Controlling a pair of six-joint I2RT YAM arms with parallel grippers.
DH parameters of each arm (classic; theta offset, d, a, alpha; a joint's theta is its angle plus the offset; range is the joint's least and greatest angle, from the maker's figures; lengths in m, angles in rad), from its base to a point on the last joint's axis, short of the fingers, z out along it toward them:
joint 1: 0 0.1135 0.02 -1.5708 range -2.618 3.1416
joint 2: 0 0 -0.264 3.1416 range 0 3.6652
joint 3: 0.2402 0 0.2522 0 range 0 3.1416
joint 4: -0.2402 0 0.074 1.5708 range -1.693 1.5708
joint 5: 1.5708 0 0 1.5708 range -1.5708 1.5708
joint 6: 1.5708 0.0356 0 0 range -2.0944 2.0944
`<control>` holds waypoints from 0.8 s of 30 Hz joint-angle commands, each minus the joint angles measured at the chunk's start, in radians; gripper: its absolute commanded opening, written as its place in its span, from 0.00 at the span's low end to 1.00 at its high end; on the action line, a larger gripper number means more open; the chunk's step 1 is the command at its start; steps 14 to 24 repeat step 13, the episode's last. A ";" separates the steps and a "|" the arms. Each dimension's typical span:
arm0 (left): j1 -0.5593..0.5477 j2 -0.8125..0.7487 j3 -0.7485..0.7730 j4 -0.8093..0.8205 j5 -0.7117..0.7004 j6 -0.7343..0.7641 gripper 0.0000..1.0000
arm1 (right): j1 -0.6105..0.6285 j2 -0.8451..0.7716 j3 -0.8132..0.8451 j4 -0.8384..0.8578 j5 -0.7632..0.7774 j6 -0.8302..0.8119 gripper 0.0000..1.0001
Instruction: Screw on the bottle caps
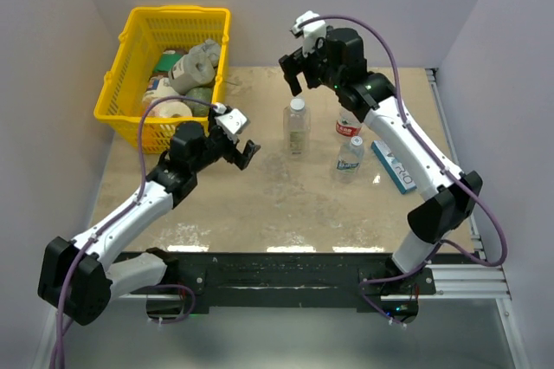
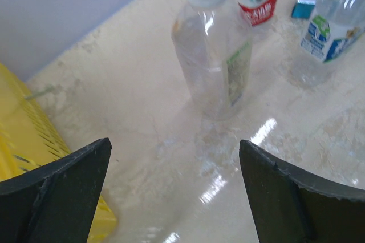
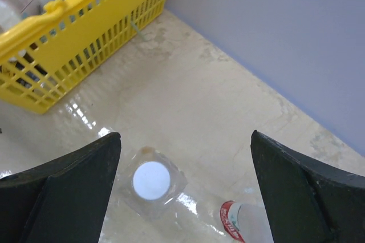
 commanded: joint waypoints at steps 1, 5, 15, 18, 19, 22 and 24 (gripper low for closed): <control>0.021 -0.016 0.162 0.000 -0.118 0.076 1.00 | -0.005 -0.105 0.019 -0.040 0.186 0.111 0.99; 0.064 -0.016 0.260 -0.049 -0.278 0.001 1.00 | -0.005 -0.171 -0.060 -0.060 0.275 0.097 0.99; 0.124 0.070 0.437 -0.129 -0.415 -0.163 1.00 | -0.004 -0.247 -0.148 -0.054 0.329 0.060 0.99; 0.124 0.070 0.437 -0.129 -0.415 -0.163 1.00 | -0.004 -0.247 -0.148 -0.054 0.329 0.060 0.99; 0.124 0.070 0.437 -0.129 -0.415 -0.163 1.00 | -0.004 -0.247 -0.148 -0.054 0.329 0.060 0.99; 0.124 0.070 0.437 -0.129 -0.415 -0.163 1.00 | -0.004 -0.247 -0.148 -0.054 0.329 0.060 0.99; 0.124 0.070 0.437 -0.129 -0.415 -0.163 1.00 | -0.004 -0.247 -0.148 -0.054 0.329 0.060 0.99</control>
